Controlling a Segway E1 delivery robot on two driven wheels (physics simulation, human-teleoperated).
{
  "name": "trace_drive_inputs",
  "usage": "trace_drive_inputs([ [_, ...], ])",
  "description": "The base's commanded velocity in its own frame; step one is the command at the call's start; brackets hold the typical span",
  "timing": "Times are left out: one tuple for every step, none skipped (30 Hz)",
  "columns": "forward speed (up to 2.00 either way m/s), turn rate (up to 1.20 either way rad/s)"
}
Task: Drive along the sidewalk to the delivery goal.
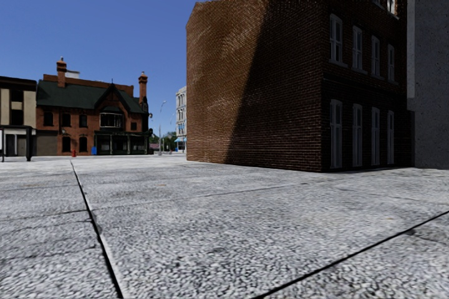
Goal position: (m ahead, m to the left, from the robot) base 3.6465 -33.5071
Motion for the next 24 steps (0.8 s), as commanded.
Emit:
trace_drive_inputs([
  [0.00,-1.20],
  [0.00,-1.20],
  [0.00,-1.20],
  [0.00,-1.20],
  [0.00,-1.20],
  [0.00,-1.20],
  [0.00,-1.20],
  [0.00,-1.20],
  [0.00,-1.20],
  [0.00,-1.20],
  [0.00,-1.20],
  [0.00,-1.20],
  [0.00,-1.20],
  [0.00,-1.20],
  [0.00,-1.20],
  [0.00,-1.20],
  [0.00,-1.20],
  [0.00,-1.20],
  [0.00,-1.20],
  [0.00,-1.20],
  [0.00,-1.20],
  [0.00,-1.20],
  [0.00,-1.20],
  [0.00,-1.20],
])
